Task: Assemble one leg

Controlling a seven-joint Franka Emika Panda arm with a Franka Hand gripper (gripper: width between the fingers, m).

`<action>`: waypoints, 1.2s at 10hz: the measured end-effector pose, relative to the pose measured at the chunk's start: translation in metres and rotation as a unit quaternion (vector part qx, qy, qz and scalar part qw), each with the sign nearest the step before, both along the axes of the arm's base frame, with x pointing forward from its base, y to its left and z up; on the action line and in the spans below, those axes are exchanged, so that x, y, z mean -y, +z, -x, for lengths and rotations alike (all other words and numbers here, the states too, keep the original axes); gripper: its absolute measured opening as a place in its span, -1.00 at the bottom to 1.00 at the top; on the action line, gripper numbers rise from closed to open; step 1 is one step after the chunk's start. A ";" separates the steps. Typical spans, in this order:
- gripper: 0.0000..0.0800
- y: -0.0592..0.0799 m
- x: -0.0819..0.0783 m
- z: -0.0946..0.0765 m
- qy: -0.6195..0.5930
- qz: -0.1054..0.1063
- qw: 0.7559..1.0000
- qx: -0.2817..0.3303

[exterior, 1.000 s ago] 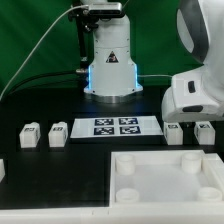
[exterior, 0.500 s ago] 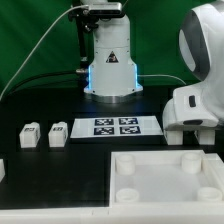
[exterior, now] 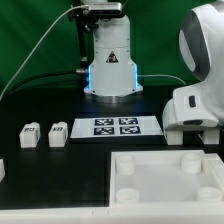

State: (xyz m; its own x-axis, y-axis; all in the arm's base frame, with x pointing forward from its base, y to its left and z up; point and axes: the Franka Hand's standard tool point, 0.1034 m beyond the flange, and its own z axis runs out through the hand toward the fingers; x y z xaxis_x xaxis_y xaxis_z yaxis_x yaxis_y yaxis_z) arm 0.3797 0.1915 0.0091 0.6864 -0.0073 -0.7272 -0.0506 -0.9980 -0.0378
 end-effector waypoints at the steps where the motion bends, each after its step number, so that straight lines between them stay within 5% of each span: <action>1: -0.28 0.000 0.000 0.000 0.000 0.000 1.000 0.000; 6: -0.27 0.001 0.001 -0.002 0.001 -0.001 1.000 0.002; 7: -0.27 0.008 0.011 -0.015 0.036 -0.010 0.999 0.021; 9: -0.27 0.056 0.029 -0.047 0.059 -0.027 0.997 0.047; 12: -0.27 0.113 0.052 -0.094 0.054 -0.039 0.981 0.182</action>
Offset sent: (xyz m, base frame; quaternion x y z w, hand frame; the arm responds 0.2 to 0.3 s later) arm 0.0000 0.0000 0.0000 0.0000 0.0000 0.0000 1.0000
